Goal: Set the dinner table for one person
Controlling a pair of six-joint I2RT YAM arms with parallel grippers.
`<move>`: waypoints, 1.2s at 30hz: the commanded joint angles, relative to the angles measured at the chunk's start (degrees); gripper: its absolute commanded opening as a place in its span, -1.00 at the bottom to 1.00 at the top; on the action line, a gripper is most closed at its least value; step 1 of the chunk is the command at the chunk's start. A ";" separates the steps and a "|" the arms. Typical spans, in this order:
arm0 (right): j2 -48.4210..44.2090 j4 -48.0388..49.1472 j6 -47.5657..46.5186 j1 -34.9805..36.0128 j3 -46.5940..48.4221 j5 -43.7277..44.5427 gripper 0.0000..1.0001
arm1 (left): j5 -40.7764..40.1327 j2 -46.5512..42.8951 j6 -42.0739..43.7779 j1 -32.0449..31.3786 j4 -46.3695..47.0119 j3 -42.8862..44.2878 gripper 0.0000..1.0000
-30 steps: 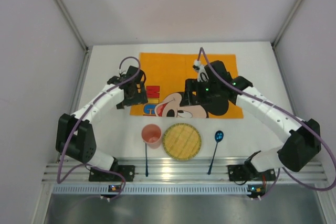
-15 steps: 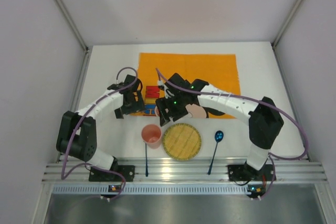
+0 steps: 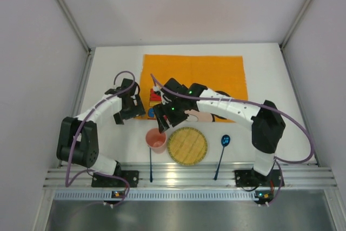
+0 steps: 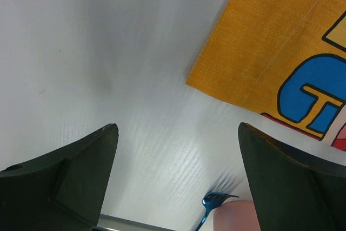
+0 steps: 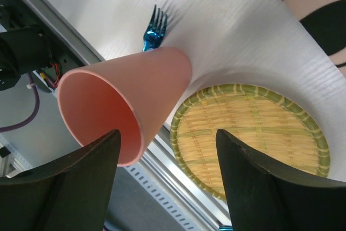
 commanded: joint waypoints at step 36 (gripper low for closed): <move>10.51 -25.37 -5.94 -34.87 38.42 23.98 -1.00 | -1.43 12.50 3.95 1.85 3.07 6.70 0.88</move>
